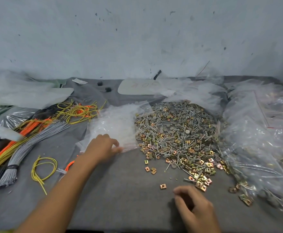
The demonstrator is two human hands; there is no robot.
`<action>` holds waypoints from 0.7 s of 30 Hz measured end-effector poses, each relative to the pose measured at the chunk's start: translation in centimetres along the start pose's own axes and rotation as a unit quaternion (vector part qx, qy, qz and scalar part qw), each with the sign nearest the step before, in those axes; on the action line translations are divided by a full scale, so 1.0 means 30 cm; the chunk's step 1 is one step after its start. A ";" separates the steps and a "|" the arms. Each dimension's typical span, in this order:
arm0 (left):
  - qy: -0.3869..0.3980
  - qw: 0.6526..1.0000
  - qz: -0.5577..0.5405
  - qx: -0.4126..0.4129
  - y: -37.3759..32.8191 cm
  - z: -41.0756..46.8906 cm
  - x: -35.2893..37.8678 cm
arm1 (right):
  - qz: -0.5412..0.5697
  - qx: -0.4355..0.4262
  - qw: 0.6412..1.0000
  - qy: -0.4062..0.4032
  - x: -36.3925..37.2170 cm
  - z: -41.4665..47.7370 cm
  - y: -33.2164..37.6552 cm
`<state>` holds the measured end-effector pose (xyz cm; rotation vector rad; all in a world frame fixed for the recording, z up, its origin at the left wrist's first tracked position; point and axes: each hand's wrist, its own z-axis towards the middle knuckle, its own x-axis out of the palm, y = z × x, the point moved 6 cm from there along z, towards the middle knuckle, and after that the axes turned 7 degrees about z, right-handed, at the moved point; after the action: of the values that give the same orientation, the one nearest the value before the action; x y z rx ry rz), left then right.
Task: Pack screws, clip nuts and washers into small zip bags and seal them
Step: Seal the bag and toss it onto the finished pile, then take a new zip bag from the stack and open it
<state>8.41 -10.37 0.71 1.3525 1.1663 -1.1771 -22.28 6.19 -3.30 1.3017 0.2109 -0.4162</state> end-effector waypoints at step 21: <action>-0.292 0.869 -0.397 -0.041 0.026 -0.205 -0.404 | 0.017 0.019 0.999 0.040 0.016 0.008 0.054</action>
<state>8.73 -5.12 13.27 0.3340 1.3098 -1.9134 -21.21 6.21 -1.99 1.3579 0.2485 -0.3407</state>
